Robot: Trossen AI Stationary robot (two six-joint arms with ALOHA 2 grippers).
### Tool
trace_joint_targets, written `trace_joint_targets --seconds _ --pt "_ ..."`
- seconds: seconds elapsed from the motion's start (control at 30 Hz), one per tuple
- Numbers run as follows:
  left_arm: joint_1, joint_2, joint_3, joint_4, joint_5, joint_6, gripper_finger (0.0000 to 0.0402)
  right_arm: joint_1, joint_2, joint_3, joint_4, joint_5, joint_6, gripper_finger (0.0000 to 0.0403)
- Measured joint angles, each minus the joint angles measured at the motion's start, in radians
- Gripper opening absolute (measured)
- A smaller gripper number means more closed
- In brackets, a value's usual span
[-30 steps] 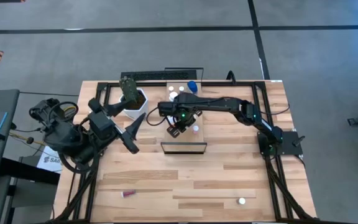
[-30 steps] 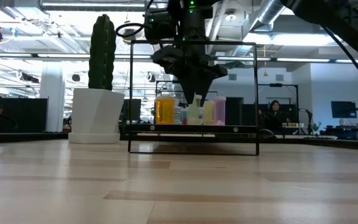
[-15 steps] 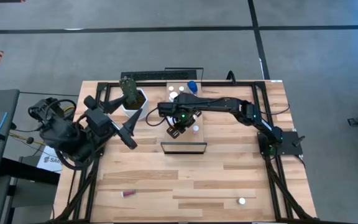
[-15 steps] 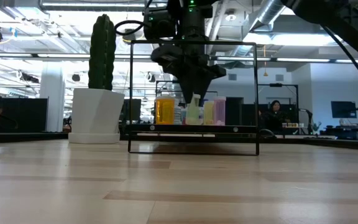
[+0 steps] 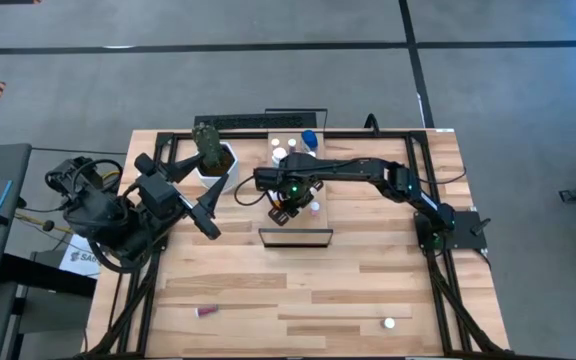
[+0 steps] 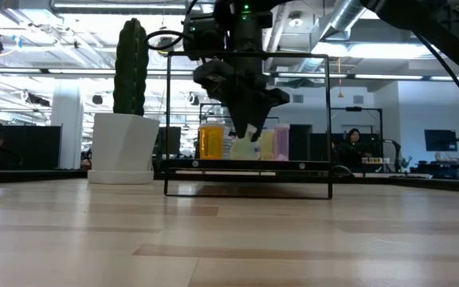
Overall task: Pick and place medicine bottles onto shelf by color
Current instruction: Put the yellow pill bottle on the shelf
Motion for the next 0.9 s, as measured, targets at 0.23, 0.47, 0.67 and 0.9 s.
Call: trace_joint_targets --seconds 0.23,0.47,0.67,0.9 --pt "0.000 0.000 0.000 0.000 0.000 -0.001 0.0264 -0.001 0.000 0.000 0.001 0.003 -0.014 0.0141" --pt "0.000 0.000 0.000 0.000 0.000 -0.006 0.0264 -0.008 0.000 0.000 -0.066 -0.011 -0.040 0.0141" --pt "0.000 0.000 0.000 0.000 0.000 -0.007 0.0265 -0.013 0.000 0.000 -0.116 -0.024 -0.041 0.0141" --pt "0.000 0.000 0.000 0.000 0.000 -0.011 0.0265 -0.014 -0.001 0.000 -0.107 -0.025 -0.041 0.0141"
